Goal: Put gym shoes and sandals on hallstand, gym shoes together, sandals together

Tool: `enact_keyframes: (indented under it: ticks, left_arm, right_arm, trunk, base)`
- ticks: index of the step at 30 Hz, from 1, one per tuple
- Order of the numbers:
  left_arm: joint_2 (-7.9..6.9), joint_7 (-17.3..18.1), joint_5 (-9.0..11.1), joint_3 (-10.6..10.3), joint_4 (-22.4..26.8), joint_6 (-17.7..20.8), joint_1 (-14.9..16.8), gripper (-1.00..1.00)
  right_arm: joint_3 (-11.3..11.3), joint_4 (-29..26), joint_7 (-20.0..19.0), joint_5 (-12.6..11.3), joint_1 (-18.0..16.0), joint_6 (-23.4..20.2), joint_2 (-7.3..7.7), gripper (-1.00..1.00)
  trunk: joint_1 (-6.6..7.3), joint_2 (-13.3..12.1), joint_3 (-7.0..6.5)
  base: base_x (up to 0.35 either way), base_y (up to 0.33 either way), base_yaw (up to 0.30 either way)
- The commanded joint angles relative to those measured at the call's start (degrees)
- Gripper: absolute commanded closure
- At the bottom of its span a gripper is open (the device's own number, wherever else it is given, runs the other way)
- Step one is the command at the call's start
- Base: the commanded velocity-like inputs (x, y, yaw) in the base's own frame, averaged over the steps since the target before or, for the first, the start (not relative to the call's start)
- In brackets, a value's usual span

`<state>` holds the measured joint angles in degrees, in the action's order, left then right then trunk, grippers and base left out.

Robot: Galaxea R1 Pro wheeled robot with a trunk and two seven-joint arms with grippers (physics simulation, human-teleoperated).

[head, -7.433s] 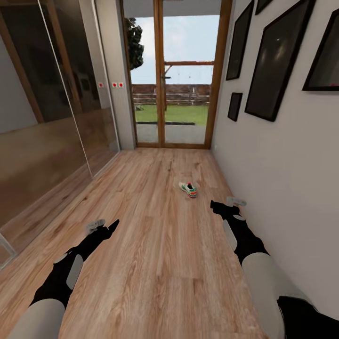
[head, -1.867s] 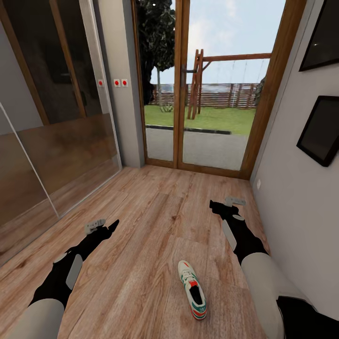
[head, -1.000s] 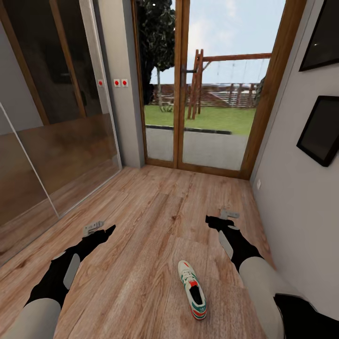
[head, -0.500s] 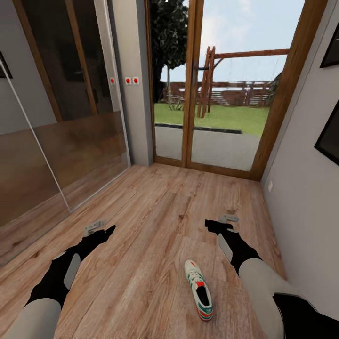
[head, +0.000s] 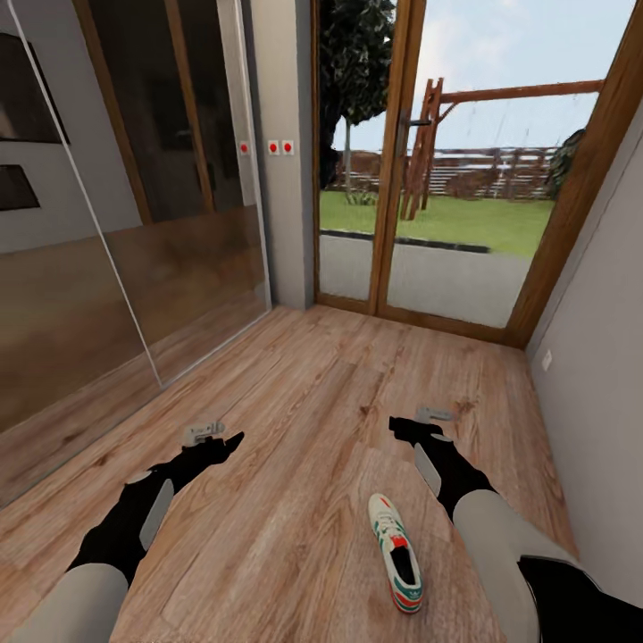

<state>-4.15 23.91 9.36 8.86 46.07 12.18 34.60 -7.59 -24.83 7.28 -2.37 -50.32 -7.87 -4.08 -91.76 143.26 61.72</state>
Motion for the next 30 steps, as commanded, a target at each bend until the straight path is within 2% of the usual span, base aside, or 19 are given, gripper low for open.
enact_keyframes:
  ticks: [1,6,11,13,15,17,21,25,30]
  left_arm:
    - [0.01,0.24,0.6,-0.28,0.15,0.56,0.03,-1.0]
    - [0.08,0.25,0.65,-0.89,4.76,0.93,0.03,-1.0]
    - [1.6,0.17,0.66,-2.51,6.36,1.35,0.03,-1.0]
    - [1.6,0.17,0.66,-3.16,7.0,1.3,0.03,-1.0]
    - [1.65,0.21,0.66,-2.59,7.4,1.19,0.03,-1.0]
    - [1.96,0.18,0.66,-2.1,7.21,1.03,0.03,-1.0]
    - [1.98,0.17,0.66,-2.11,7.2,1.01,0.03,-1.0]
    - [1.98,0.17,0.66,-2.13,7.19,1.06,0.03,-1.0]
    - [1.99,0.17,0.66,-2.15,7.19,1.08,0.03,-1.0]
  right_arm:
    - [-0.13,-0.13,0.17,-0.26,0.0,-0.28,-0.01,-1.0]
    - [-0.15,-0.13,0.13,-0.26,-0.01,-0.22,0.03,-1.0]
    - [-0.14,1.5,0.34,1.38,0.66,1.4,1.61,-1.0]
    - [-0.14,2.14,0.34,2.03,0.65,2.04,1.49,-1.0]
    - [-0.14,2.74,0.35,2.35,0.61,1.52,1.23,-1.0]
    - [-0.14,2.08,0.41,1.68,0.58,0.88,1.0,-1.0]
    - [-0.14,0.79,0.44,0.4,0.57,0.26,1.0,-1.0]
    - [-0.14,0.25,0.45,0.28,0.57,0.24,1.0,-1.0]
    - [-0.14,0.24,0.42,0.26,0.57,0.23,1.0,-1.0]
  trunk:
    - [0.01,0.02,0.07]
    - [0.01,0.02,0.08]
    - [0.01,0.02,0.08]
    - [0.01,0.02,0.08]
    - [0.01,0.02,0.08]
    - [0.01,0.02,0.08]
    - [0.01,0.02,0.08]
    - [0.01,0.02,0.08]
    - [0.01,0.02,0.08]
  base:
    - [0.0,0.0,0.044]
    - [0.0,0.0,0.011]
    - [0.0,0.0,0.0]
    - [0.0,0.0,0.0]
    - [0.0,0.0,0.0]
    - [0.0,0.0,0.0]
    - [0.0,0.0,0.0]
    - [-0.002,0.0,0.0]
    - [-0.307,0.0,0.0]
